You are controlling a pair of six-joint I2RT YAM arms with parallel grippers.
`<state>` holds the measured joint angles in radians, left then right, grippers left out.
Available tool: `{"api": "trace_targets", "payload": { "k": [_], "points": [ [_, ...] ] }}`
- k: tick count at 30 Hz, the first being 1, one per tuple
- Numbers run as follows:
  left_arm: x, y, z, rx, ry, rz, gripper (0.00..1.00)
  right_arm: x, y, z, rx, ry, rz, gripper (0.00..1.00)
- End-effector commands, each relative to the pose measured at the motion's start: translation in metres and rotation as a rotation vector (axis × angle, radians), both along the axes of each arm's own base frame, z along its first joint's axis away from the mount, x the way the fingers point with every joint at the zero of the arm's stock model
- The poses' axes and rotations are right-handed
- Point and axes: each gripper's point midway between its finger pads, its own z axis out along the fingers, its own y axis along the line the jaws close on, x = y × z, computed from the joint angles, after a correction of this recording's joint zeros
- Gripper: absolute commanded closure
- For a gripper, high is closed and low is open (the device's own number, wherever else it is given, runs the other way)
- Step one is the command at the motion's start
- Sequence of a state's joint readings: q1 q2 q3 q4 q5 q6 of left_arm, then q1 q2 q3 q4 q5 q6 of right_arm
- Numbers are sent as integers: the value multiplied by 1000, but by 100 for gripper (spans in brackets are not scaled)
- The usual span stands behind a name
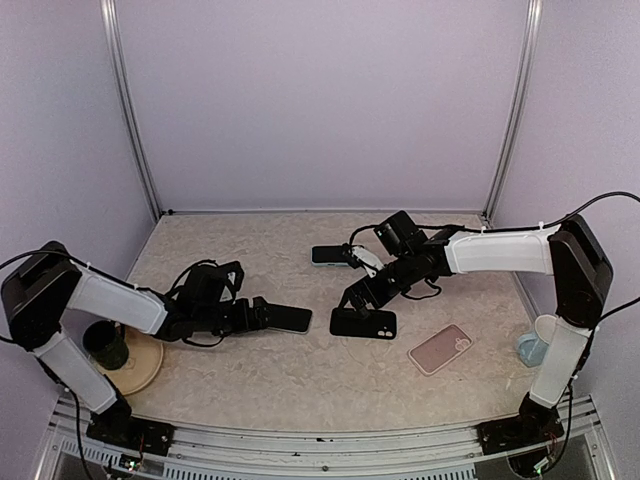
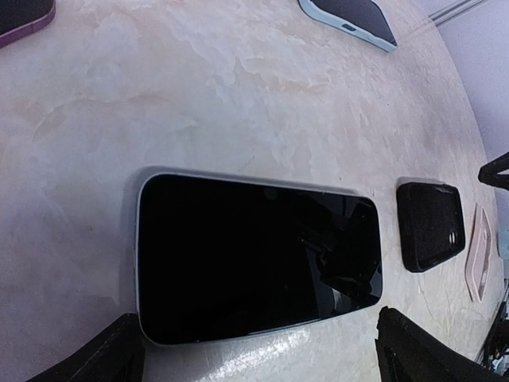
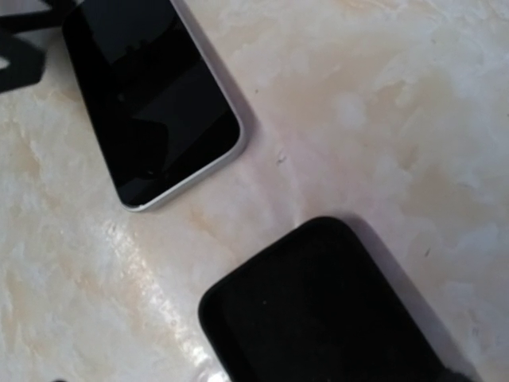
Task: Put the phone into the phone case
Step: Adjust the phone at the center of the board.
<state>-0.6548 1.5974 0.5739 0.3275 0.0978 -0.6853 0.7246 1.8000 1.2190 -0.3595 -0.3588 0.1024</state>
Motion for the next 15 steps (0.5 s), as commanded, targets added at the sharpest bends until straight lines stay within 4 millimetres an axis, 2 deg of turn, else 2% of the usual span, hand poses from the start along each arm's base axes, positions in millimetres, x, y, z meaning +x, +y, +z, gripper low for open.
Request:
{"api": "trace_targets", "payload": {
  "k": [1, 8, 11, 15],
  "points": [
    [-19, -1, 2, 37, 21, -40, 1, -3, 4, 2, -4, -4, 18, 0],
    [-3, -10, 51, 127, -179, -130, 1, -3, 3, 5, -6, -11, 20, 0],
    [2, -14, 61, 193, -244, -187, 1, -3, 0, 6, -13, -19, 18, 0],
    [15, -9, 67, 294, -286, -175, 1, -4, -3, 5, -31, -27, 18, 0]
  ]
}}
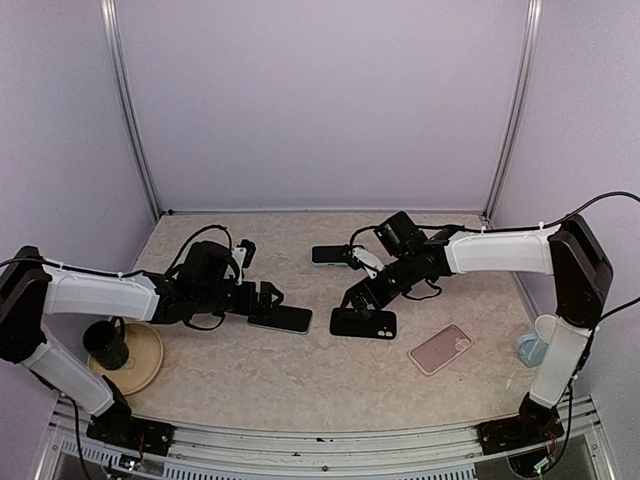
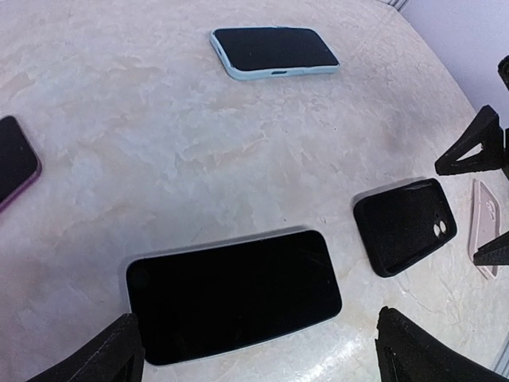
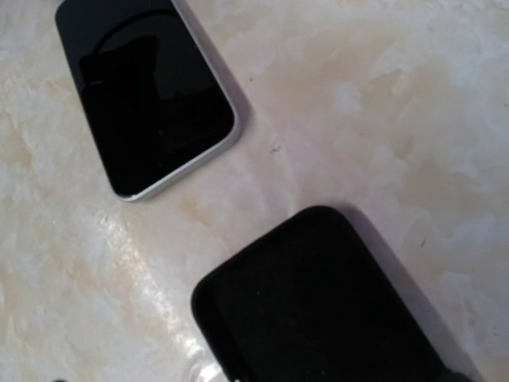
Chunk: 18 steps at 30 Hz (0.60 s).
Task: Put the phone into the phone case
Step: Adjust the phone at the center of the board, then pick up the phone from the center of the board.
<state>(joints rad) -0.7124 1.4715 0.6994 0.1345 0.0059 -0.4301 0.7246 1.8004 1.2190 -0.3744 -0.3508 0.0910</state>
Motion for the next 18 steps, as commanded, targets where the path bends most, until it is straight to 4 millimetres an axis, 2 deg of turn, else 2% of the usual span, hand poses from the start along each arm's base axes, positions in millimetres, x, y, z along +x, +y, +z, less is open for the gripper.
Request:
{"api": "trace_targets", "payload": {
  "k": [1, 6, 12, 16, 18],
  "points": [
    [9, 3, 9, 150, -96, -45, 1, -2, -2, 8, -17, -32, 13, 0],
    [10, -11, 23, 258, -236, -160, 1, -3, -4, 13, -12, -50, 15, 0],
    [7, -26, 17, 481, -249, -444, 1, -9, -5, 15, 12, -57, 27, 0],
    [7, -26, -9, 647, -226, -625, 1, -13, -5, 16, 24, -56, 37, 0],
    [-2, -30, -25, 682, -178, -755, 1, -14, -6, 20, 35, -66, 36, 0]
  ]
}}
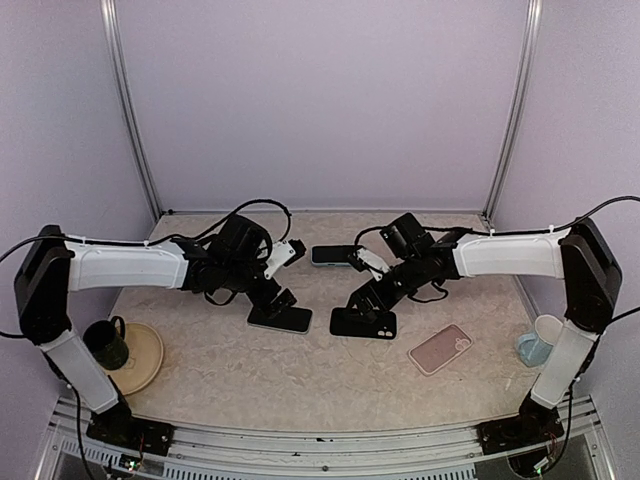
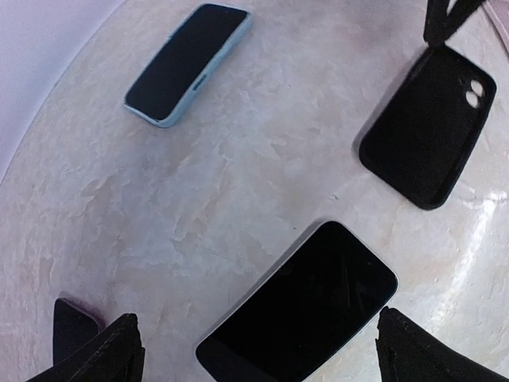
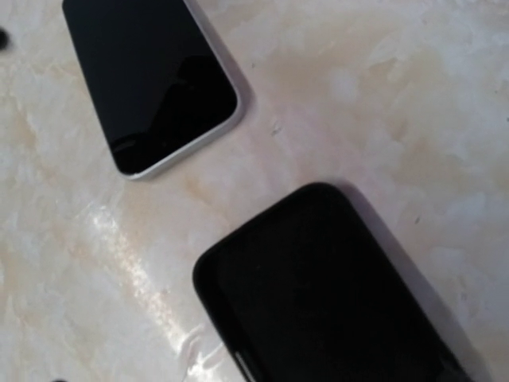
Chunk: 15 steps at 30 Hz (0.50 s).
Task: Put the phone into the phone case
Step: Pick up the phone from the center of the board.
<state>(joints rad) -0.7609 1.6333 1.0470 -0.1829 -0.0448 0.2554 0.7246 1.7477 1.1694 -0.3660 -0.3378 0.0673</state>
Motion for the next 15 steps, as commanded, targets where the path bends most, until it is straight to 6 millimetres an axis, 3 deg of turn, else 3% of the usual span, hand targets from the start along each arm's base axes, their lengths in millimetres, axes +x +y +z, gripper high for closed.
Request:
{"api": "trace_targets", "payload": {
  "k": [1, 2, 7, 15],
  "points": [
    [-29, 6, -52, 261, 133, -293, 1, -8, 2, 17, 44, -40, 25, 0],
    [-32, 7, -61, 288, 154, -339, 1, -8, 2, 19, 51, -43, 25, 0],
    [-45, 1, -69, 246, 223, -496, 1, -10, 0, 21, 53, -44, 20, 0],
    [-45, -8, -87, 289, 238, -609, 1, -11, -2, 17, 48, -37, 13, 0]
  ]
}}
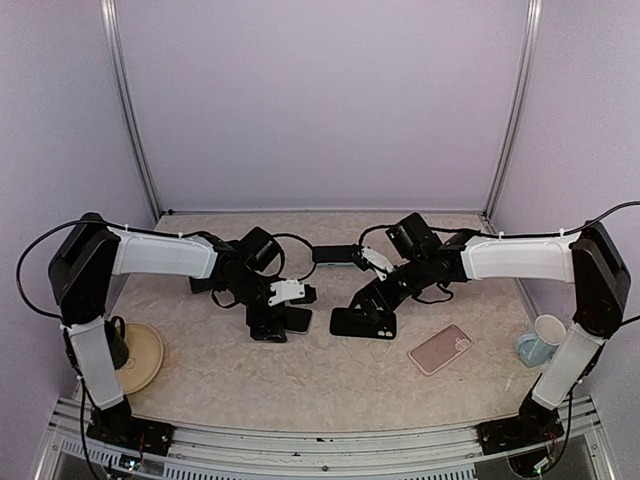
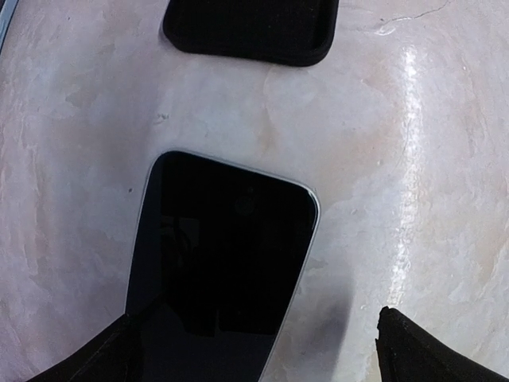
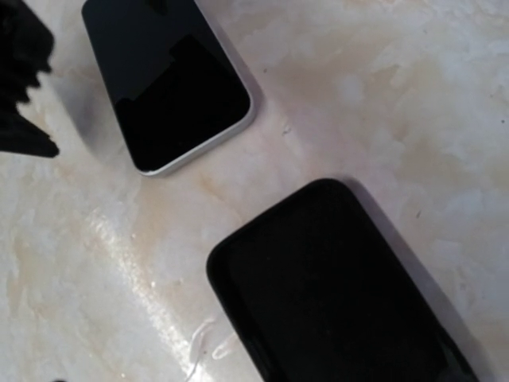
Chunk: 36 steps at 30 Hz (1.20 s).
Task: Put the phone into the phone case
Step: Pick up the phone from the center of the board.
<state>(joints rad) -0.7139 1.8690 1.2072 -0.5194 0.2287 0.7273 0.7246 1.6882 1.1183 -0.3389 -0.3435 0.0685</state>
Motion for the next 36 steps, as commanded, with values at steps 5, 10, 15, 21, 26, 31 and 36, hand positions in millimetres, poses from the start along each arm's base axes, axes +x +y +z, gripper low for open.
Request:
{"api": "trace_targets", "payload": {
  "k": [5, 10, 15, 21, 26, 31, 36],
  "points": [
    [3, -7, -18, 39, 5, -142, 1, -3, 5, 5, 16, -5, 11, 0],
    [13, -8, -19, 38, -8, -146, 1, -2, 4, 2, 3, 0, 5, 0],
    [23, -10, -22, 29, -28, -138, 1, -3, 2, 0, -7, 6, 5, 0],
    [27, -8, -28, 49, -37, -135, 1, -1, 3, -2, -11, 10, 3, 0],
    [31, -6, -35, 72, -41, -134, 1, -1, 5, -4, -9, 16, 7, 0],
    [28, -2, -44, 99, 7, -128, 2, 0, 5, -2, -11, 11, 5, 0],
    [21, -1, -57, 127, 107, -117, 4, -1, 3, -4, -19, 12, 1, 0]
  ]
}}
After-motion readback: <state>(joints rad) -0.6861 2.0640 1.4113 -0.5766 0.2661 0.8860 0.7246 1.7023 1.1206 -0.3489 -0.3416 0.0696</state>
